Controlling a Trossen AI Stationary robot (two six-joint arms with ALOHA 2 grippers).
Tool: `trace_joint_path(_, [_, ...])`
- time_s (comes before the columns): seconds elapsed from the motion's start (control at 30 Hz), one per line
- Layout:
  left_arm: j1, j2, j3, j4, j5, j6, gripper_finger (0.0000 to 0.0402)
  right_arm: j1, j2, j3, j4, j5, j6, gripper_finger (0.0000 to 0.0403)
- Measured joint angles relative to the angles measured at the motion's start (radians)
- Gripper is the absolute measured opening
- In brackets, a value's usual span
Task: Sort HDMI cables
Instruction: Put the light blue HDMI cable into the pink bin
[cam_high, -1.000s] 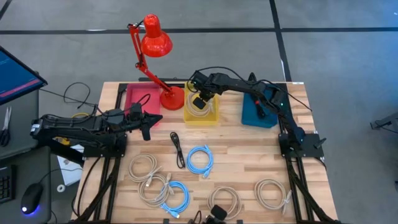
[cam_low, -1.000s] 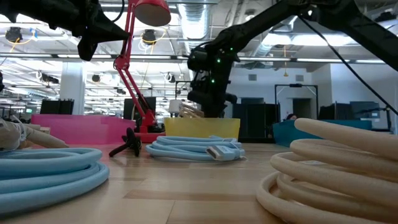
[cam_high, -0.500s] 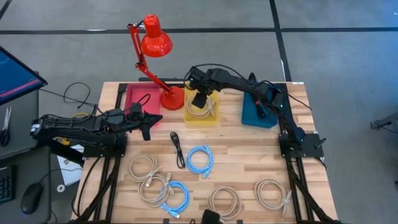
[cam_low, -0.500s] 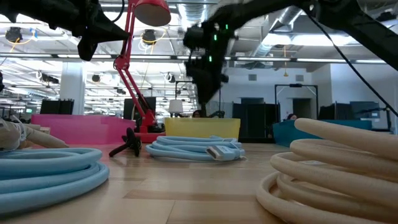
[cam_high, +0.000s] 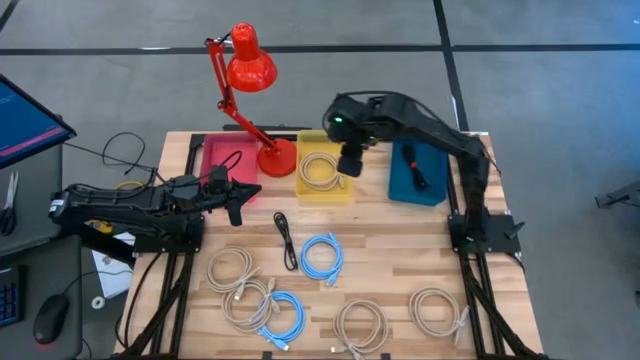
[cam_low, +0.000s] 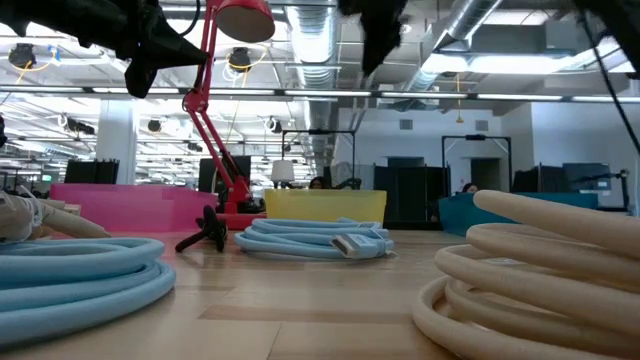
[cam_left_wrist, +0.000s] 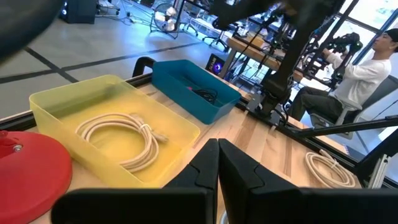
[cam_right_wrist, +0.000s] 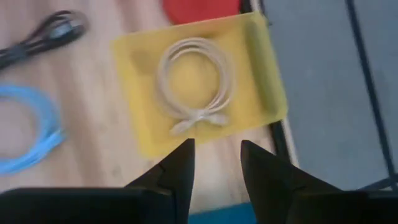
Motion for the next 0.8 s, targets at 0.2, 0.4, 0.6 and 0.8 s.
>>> trace_joint_path(0.2, [0.000, 0.000, 0.000, 0.000, 0.000, -0.002, 0.0010, 0.071, -0.138, 0.000, -0.063, -0.067, 0.037, 0.0108])
trace_joint_path(0.4, [-0.001, 0.000, 0.000, 0.004, 0.044, -0.003, 0.0010, 0.156, -0.247, 0.000, -0.105, -0.072, 0.099, 0.0107])
trace_joint_path(0.6, [-0.014, 0.020, 0.000, 0.013, 0.063, -0.022, 0.0010, 0.237, -0.336, 0.000, -0.104, -0.058, 0.190, 0.0081])
trace_joint_path(0.8, [-0.032, 0.078, 0.001, 0.030, 0.065, -0.020, 0.0010, 0.296, -0.424, -0.064, -0.101, -0.036, 0.224, 0.0007])
